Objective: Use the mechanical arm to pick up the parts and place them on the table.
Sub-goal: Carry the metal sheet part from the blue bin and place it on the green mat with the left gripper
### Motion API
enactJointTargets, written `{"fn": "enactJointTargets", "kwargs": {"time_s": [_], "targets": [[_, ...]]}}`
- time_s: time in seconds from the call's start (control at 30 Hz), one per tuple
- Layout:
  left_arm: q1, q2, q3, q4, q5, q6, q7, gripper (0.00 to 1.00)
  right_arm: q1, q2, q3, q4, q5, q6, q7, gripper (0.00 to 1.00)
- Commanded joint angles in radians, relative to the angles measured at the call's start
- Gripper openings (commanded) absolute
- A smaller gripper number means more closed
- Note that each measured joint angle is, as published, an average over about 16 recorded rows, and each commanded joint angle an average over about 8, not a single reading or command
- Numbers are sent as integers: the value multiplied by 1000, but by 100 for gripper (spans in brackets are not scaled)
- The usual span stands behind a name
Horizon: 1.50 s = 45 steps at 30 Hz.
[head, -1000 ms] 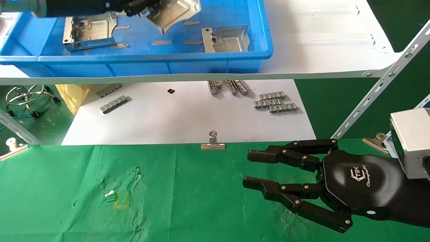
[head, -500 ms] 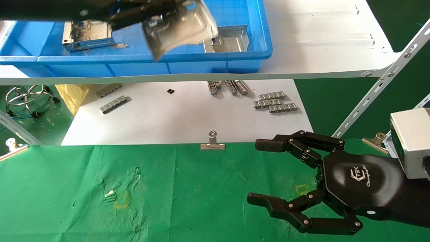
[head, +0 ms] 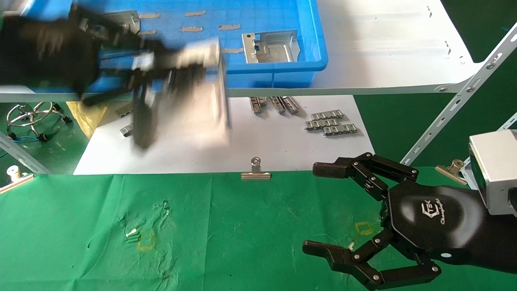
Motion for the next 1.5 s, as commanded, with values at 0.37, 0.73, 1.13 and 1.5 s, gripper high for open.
{"fn": "enactJointTargets", "kwargs": {"time_s": [0.37,0.73,1.13,1.5], "targets": [[149,-185,269,-136,-45,-21,236,0,0,0,0,0,0,0,0,100],[195,-116,385,74,42,-37,465,0,0,0,0,0,0,0,0,100],[223,-15,402,288,10,-44,569,95,0,0,0,0,0,0,0,100],[218,39,404,420,-13,-44,618,100,0,0,0,0,0,0,0,100]]}}
